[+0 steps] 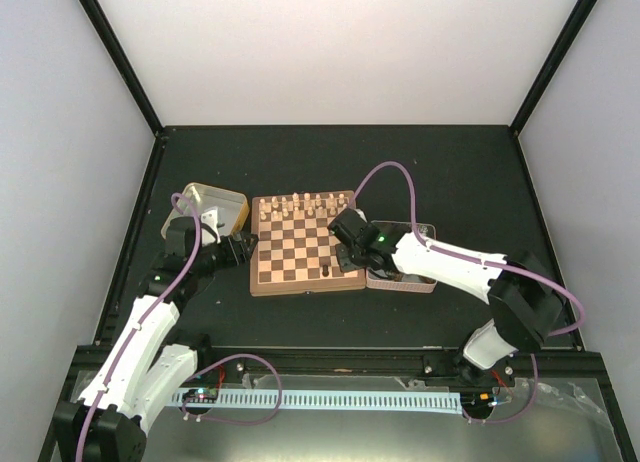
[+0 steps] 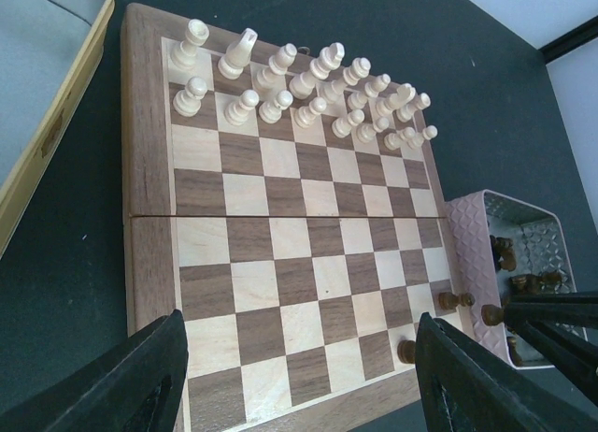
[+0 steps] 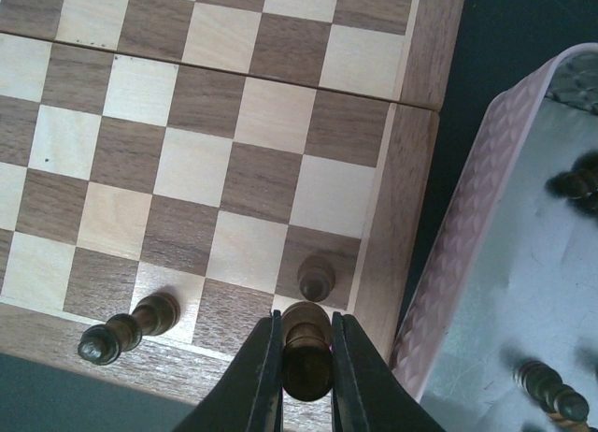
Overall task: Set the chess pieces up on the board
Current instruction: Place the chess piece on the chessboard.
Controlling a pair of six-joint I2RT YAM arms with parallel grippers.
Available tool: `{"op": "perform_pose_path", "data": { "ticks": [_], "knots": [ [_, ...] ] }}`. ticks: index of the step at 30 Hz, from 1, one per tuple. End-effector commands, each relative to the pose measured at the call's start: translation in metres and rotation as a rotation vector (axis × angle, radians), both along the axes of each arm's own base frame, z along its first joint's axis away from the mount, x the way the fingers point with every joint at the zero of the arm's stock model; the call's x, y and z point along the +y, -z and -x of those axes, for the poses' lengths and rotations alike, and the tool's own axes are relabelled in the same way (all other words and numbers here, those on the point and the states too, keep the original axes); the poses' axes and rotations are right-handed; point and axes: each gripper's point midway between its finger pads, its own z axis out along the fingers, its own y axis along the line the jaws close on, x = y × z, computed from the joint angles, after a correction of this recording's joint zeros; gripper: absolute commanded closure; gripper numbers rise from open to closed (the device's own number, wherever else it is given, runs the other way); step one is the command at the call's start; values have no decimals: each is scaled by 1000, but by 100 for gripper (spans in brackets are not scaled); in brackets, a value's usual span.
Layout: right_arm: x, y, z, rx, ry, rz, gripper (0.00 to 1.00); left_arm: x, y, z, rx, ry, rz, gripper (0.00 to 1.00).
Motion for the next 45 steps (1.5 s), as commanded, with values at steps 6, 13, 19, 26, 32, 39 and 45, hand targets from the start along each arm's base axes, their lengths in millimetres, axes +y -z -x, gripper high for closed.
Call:
{"op": "perform_pose_path", "data": {
  "ticks": [6, 13, 19, 26, 32, 39, 45],
  "knots": [
    [-2, 20, 14, 42, 7, 34, 92, -3, -4, 0, -21, 14, 11, 31],
    [-3, 31, 22, 68, 5, 52, 91, -3, -3, 0, -19, 14, 10, 31],
    [-2, 38, 21, 71, 5, 60, 88, -3, -4, 1, -17, 13, 12, 31],
    [-2, 47, 17, 67, 14, 80, 88, -4, -5, 1, -20, 17, 10, 31],
    [-4, 45, 18, 68, 23, 75, 75, -3, -5, 1, -19, 15, 10, 31],
    [-1, 3, 11, -6, 48, -9, 65, -4, -10, 2, -29, 23, 15, 31],
    [-37, -26, -3, -99, 183, -24, 62, -6, -26, 4, -71, 43, 9, 31]
  ]
}}
